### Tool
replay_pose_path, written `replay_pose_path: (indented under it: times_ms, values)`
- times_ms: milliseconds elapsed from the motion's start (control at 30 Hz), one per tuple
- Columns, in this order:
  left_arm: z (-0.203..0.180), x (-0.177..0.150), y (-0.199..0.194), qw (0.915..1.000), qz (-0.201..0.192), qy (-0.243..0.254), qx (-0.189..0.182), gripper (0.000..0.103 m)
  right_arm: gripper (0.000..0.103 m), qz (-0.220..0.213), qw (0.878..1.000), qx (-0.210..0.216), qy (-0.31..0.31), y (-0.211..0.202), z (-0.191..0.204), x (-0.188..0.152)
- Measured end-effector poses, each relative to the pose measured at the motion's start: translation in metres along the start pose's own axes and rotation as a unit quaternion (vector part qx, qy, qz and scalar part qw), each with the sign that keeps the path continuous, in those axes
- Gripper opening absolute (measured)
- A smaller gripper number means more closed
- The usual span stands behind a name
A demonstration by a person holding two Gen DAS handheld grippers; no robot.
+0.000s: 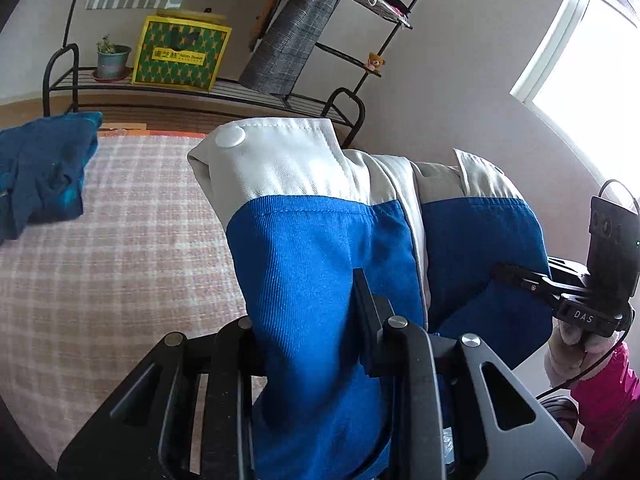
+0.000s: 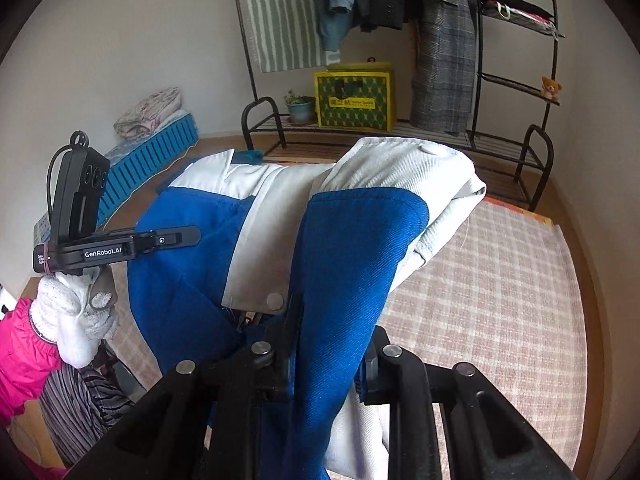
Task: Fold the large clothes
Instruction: 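Carry the folded jacket with both tools toward the bed end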
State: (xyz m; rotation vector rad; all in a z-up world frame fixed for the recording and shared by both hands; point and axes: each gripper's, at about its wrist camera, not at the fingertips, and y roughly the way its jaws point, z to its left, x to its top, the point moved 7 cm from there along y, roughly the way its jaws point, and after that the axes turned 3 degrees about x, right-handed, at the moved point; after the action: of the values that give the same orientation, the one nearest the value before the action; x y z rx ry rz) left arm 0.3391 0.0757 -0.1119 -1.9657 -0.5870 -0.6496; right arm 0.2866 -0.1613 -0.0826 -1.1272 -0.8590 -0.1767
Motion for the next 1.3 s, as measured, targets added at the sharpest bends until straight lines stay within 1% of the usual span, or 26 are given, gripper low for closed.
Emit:
replay_pose_path:
  times_ms: [200,433,567,633,733,867,900,1033,1100,1200,1300]
  values:
    - [0.039,0.007,-0.06,0.9993,-0.029,-0.003,0.021,0.026,0.019,-0.011,0.999,0.026,-0.02,0.006,0.061,0.023]
    - [0.111,0.028,-0.118,0.9971,-0.056,-0.02,0.048,0.026,0.019,-0.023,0.997,0.063,-0.04,0.045,0.135,0.059]
    - [0.159,0.053,-0.144,0.995,-0.071,-0.025,0.066,0.026,0.019,-0.031,0.995,0.086,-0.042,0.077,0.172,0.091]
    - [0.182,0.07,-0.156,0.9938,-0.078,-0.021,0.076,0.026,0.019,-0.032,0.994,0.095,-0.044,0.096,0.192,0.112]
    - [0.216,0.098,-0.175,0.9897,-0.104,-0.018,0.097,0.026,0.019,-0.039,0.992,0.11,-0.048,0.126,0.215,0.147]
    - [0.262,0.139,-0.182,0.9843,-0.122,-0.032,0.123,0.026,0.019,-0.048,0.989,0.13,-0.053,0.168,0.24,0.196]
    - [0.271,0.149,-0.182,0.9834,-0.127,-0.034,0.125,0.026,0.019,-0.051,0.988,0.136,-0.053,0.18,0.245,0.207]
    - [0.316,0.184,-0.174,0.9781,-0.143,-0.04,0.146,0.026,0.019,-0.054,0.985,0.146,-0.068,0.232,0.261,0.248]
    - [0.339,0.195,-0.165,0.9768,-0.148,-0.048,0.147,0.026,0.019,-0.053,0.984,0.153,-0.069,0.26,0.265,0.264]
    - [0.38,0.208,-0.141,0.9757,-0.145,-0.071,0.148,0.025,0.019,-0.042,0.984,0.161,-0.066,0.308,0.265,0.283]
    - [0.423,0.212,-0.111,0.974,-0.138,-0.098,0.15,0.025,0.019,-0.03,0.983,0.174,-0.053,0.357,0.258,0.295]
